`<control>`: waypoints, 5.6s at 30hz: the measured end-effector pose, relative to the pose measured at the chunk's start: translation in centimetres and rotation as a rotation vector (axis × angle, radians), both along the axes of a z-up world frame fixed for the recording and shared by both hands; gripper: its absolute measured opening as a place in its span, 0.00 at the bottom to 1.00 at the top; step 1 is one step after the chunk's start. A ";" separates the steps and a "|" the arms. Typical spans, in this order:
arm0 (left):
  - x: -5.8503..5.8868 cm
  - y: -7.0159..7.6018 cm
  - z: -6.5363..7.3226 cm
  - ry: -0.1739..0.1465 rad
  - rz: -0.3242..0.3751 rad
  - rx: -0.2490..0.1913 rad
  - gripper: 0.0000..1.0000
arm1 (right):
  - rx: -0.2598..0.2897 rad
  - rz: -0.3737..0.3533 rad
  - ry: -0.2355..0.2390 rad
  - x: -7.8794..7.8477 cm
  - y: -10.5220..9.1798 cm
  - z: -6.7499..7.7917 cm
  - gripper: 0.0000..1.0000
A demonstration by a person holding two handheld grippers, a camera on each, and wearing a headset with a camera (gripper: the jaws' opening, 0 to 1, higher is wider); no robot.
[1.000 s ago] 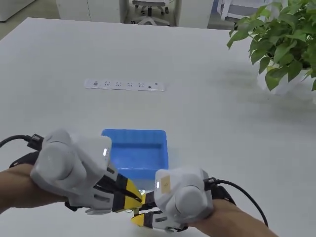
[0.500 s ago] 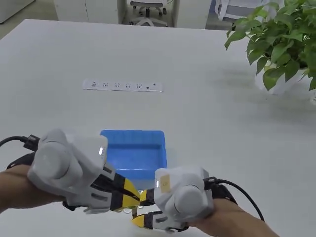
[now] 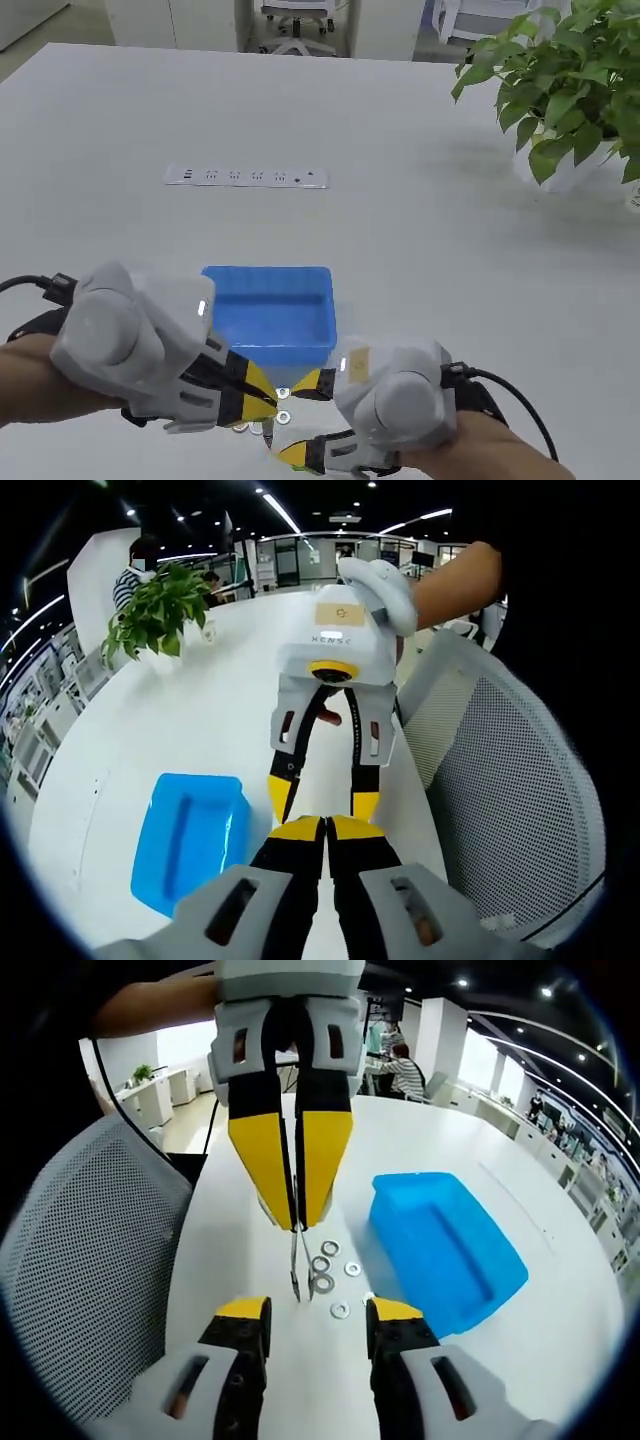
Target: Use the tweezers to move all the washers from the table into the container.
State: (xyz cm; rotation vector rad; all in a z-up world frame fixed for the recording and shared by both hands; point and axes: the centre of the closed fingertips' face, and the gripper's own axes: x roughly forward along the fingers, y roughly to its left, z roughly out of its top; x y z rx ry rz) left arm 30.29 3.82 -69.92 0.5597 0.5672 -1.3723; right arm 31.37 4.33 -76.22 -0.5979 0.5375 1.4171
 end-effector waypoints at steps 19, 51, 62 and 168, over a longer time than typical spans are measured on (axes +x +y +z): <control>0.8 -0.6 0.7 -0.021 -0.024 -0.005 0.05 | 0.083 -0.228 0.008 1.7 -3.2 1.9 0.80; 1.9 -0.9 -0.1 -0.027 -0.037 -0.015 0.05 | 0.075 -0.311 0.039 1.2 -4.8 1.0 1.00; 2.2 -0.8 -0.2 -0.036 -0.031 -0.012 0.05 | 0.072 -0.305 0.041 1.2 -4.8 0.8 0.99; 2.7 -0.4 -0.5 -0.017 -0.012 -0.007 0.06 | 0.051 0.031 -0.004 1.8 2.3 -1.4 0.09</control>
